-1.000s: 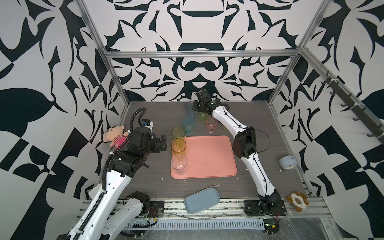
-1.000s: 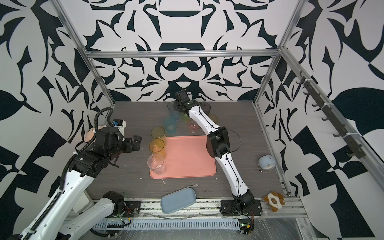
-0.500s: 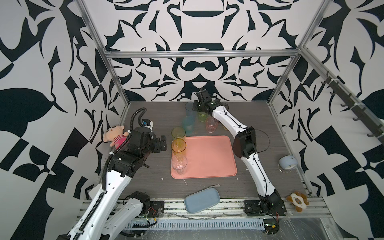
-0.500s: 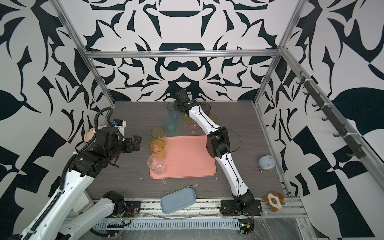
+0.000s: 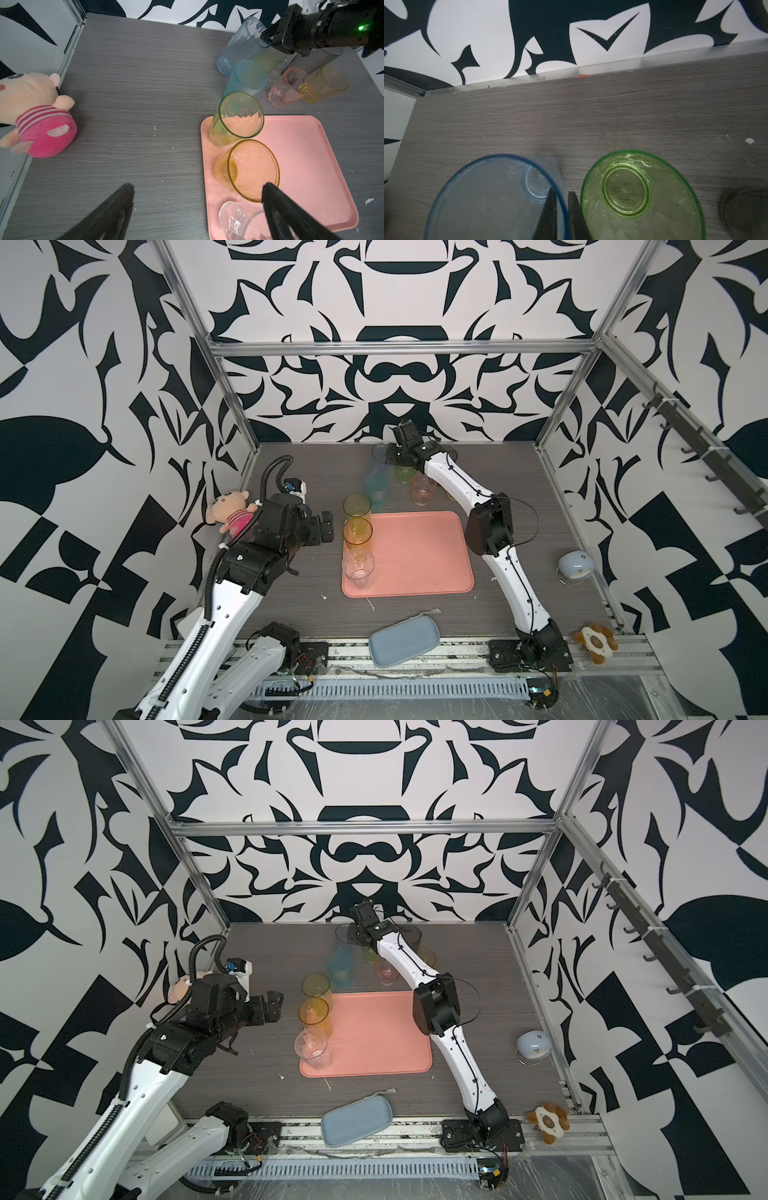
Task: Place the glasses into the tray
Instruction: 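Lower the right gripper and close it on the blue glass rim, then lift the blue glass with the right gripper and carry it toward the tray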
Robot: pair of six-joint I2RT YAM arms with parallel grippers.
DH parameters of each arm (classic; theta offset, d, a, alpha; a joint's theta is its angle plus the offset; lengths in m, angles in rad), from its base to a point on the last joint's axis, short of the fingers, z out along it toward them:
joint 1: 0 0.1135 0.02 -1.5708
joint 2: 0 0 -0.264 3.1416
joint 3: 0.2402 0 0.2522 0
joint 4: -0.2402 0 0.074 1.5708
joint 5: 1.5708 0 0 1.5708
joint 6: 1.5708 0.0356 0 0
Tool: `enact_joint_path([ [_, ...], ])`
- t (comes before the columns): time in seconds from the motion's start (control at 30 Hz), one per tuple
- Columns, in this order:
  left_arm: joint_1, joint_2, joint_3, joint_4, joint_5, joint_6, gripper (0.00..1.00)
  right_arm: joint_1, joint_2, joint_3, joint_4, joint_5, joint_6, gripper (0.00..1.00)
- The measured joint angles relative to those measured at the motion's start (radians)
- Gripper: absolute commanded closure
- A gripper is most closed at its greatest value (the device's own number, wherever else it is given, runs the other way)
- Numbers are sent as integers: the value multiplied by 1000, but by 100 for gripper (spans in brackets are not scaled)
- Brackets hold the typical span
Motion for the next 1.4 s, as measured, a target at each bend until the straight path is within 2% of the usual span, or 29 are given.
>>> enact_joint_path([
  [0.23,0,1,0,0,4,0,1,0,0,-2,1,3,-3,100],
  [0.7,0,8,0,0,6,0,0,0,-30,-14,-10,0,-23,100],
  [1.1,0,8,0,0,6,0,1,2,-190,-26,-36,-5,-63,100],
  [1.4,0,7,0,0,6,0,1,4,-313,-40,-120,1,-94,100],
])
